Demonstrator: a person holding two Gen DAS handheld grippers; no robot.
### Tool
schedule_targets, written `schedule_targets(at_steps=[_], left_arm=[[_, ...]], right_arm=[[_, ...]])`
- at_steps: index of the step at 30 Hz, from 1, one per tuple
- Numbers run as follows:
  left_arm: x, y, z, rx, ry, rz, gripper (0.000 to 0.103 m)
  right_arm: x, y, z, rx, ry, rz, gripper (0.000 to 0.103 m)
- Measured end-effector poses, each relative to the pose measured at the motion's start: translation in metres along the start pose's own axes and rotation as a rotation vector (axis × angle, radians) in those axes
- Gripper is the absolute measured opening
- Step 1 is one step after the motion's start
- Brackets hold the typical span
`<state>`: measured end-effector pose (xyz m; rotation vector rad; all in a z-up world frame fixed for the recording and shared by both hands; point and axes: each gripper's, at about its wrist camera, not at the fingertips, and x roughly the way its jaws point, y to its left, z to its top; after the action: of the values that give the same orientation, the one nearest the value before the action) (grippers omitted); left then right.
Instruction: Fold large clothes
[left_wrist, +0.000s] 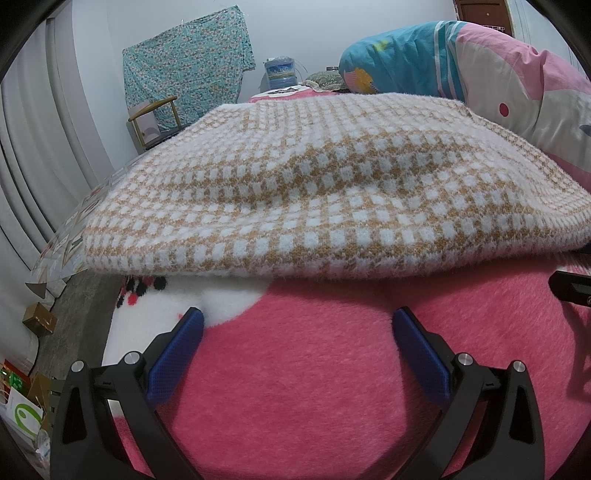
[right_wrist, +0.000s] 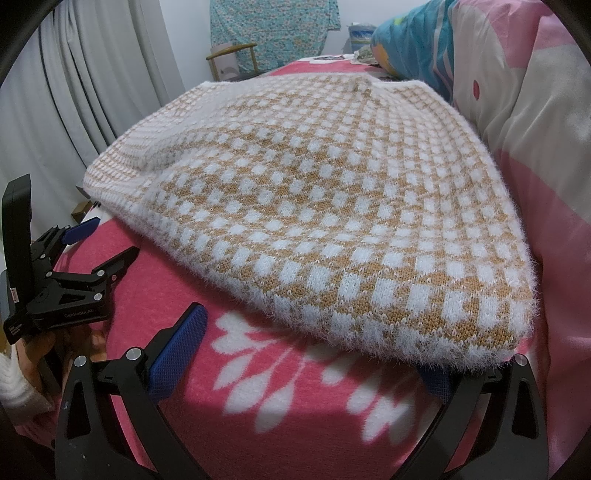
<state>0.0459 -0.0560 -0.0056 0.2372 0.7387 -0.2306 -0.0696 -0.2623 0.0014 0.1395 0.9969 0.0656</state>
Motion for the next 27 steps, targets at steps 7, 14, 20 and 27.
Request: schedule_targets(at_steps=[7,14,20,27], left_arm=[[0.0000,-0.0003,0.0000,0.000,0.000,0.000,0.100],[0.0001,-0.0006,0.0000,0.000,0.000,0.000,0.100],[0.0000,-0.0008,0.0001,0.001,0.000,0.001,0.100],[0.0008,-0.0013,0.0008,0.001,0.000,0.002,0.100]], right_arm=[[-0.0002,0.0000,-0.0004,0.000,0.000,0.000,0.097],[0.0001,0.0001,0.0002,0.000,0.000,0.000,0.097],[-0.0001,0.0001,-0.0002,0.000,0.000,0.000,0.097],[0.0000,0.0001,0.0001,-0.001,0.000,-0.001,0.097]])
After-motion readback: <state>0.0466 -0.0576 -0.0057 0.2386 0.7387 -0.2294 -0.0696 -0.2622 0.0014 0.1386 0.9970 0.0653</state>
